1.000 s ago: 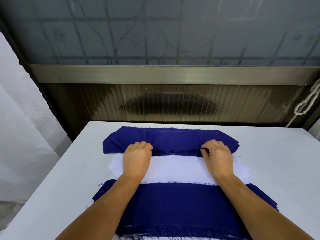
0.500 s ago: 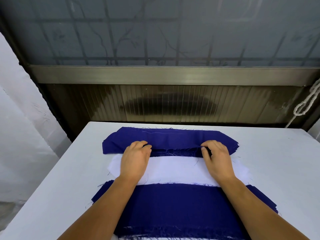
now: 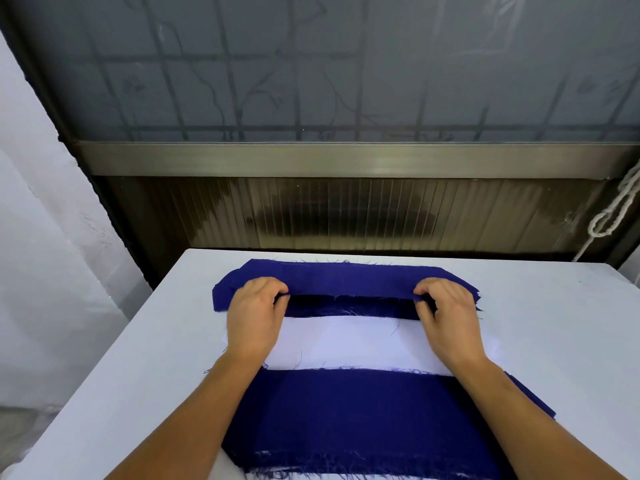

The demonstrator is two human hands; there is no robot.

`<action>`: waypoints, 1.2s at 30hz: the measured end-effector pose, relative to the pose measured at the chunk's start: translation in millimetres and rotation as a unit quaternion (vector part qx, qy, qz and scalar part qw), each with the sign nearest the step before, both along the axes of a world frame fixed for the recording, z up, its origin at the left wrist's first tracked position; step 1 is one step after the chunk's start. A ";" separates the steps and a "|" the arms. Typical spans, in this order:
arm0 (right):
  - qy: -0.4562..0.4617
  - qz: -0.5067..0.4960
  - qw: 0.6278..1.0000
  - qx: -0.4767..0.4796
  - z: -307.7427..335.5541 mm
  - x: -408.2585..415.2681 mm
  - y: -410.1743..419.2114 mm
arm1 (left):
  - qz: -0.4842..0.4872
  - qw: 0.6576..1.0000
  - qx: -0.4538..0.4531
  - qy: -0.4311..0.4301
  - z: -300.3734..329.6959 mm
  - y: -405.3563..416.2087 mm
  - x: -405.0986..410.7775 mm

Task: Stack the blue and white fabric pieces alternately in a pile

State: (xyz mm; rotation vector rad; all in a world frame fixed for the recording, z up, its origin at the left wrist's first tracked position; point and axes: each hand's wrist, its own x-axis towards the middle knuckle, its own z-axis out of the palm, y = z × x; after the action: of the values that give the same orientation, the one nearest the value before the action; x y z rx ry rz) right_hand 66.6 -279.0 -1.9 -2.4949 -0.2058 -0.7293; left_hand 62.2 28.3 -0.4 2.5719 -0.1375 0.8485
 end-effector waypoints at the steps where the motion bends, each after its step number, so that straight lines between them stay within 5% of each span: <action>1: -0.005 0.006 1.000 -0.008 7.6 -7.1 -1.5 | -0.011 1.000 0.021 -0.017 8.1 6.3 -5.2; 7: 0.106 0.068 0.991 0.052 46.9 -68.2 -26.0 | -0.115 0.987 0.115 0.003 49.9 41.0 -51.6; 13: 0.297 0.156 0.937 0.096 60.9 -93.5 -45.6 | -0.160 0.963 0.032 0.214 67.3 54.1 -74.6; 17: 0.366 0.144 0.919 0.019 61.9 -87.4 -53.8 | -0.209 0.914 0.065 0.341 65.7 53.5 -70.7; 21: 0.251 0.091 0.964 -0.009 66.5 -81.9 -54.2 | -0.223 0.915 0.096 0.322 66.6 53.0 -66.8; 24: 0.081 0.058 0.995 -0.009 72.8 -89.4 -53.3 | -0.173 0.973 0.089 0.124 72.6 54.1 -69.6; 28: -0.127 0.064 0.981 -0.129 56.4 -113.1 -60.2 | -0.165 0.978 0.124 -0.041 63.6 62.7 -88.6; 31: -0.172 0.125 0.958 -0.191 21.0 -131.8 -64.3 | -0.202 0.969 0.136 -0.045 31.6 65.5 -111.6; 36: -0.112 0.128 0.968 -0.183 -20.6 -142.2 -71.4 | -0.263 0.955 0.138 0.012 -21.5 59.4 -136.2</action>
State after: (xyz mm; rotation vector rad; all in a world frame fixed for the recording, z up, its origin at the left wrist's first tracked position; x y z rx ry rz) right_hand -75.6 -350.4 -22.5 -2.6480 -0.7949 -0.9287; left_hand -74.1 87.7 -21.9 2.5895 -0.9471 0.6230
